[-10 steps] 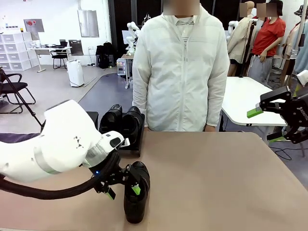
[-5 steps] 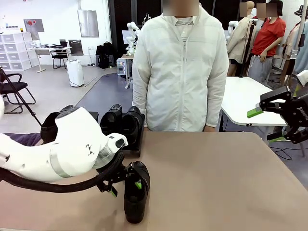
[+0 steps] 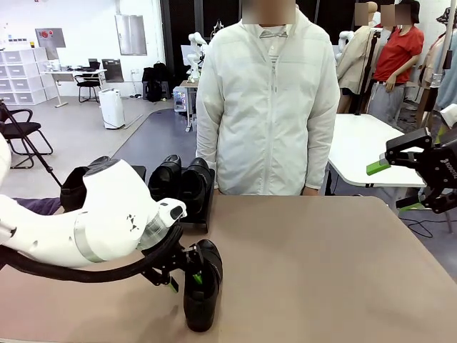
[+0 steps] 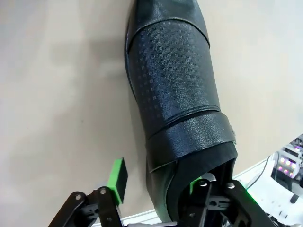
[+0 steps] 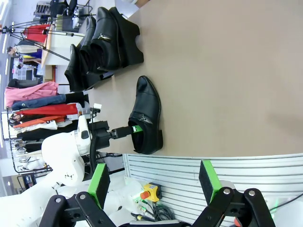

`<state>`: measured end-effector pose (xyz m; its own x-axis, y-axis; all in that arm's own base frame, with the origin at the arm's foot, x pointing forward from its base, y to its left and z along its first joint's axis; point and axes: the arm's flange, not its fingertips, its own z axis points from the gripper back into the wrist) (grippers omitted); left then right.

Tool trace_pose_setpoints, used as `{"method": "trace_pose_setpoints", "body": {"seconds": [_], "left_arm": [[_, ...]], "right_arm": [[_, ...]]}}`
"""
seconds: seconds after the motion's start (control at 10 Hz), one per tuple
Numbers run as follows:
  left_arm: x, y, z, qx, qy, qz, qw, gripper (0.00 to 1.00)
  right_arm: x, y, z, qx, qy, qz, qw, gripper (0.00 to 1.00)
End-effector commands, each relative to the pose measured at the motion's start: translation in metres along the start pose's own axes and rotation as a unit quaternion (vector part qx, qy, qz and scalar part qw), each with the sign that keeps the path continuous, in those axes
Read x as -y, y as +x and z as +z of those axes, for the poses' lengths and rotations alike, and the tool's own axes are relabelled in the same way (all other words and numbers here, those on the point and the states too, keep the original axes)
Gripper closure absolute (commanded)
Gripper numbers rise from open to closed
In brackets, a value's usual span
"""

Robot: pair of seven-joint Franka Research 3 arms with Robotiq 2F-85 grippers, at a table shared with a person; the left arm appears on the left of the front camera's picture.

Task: Organize the shoes by placing them on the stand.
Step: Place the Shoe from the middle of the table onto the Shoes Stand.

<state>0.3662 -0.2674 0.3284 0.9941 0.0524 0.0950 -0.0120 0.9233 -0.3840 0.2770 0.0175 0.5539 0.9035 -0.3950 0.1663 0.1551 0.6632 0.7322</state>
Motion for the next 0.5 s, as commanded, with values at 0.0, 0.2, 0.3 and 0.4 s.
{"method": "trace_pose_setpoints", "body": {"seconds": [0.0,0.2,0.3,0.4], "left_arm": [[-0.0003,0.0008,0.0052,0.011,0.015,0.006,1.0,1.0],[-0.0005,-0.0018,0.005,0.015,0.017,0.001,1.0,1.0],[-0.0005,-0.0032,0.0055,0.013,0.016,-0.004,1.0,1.0],[-0.0002,-0.0061,0.0083,0.009,0.011,-0.014,1.0,1.0]], "right_arm": [[-0.0003,-0.0003,0.0019,-0.003,0.01,-0.003,1.0,0.0],[-0.0003,-0.0003,0.0019,-0.003,0.01,-0.003,1.0,0.0],[-0.0003,-0.0003,0.0019,-0.003,0.01,-0.003,1.0,0.0],[-0.0003,-0.0003,0.0019,-0.003,0.01,-0.003,1.0,0.0]]}}
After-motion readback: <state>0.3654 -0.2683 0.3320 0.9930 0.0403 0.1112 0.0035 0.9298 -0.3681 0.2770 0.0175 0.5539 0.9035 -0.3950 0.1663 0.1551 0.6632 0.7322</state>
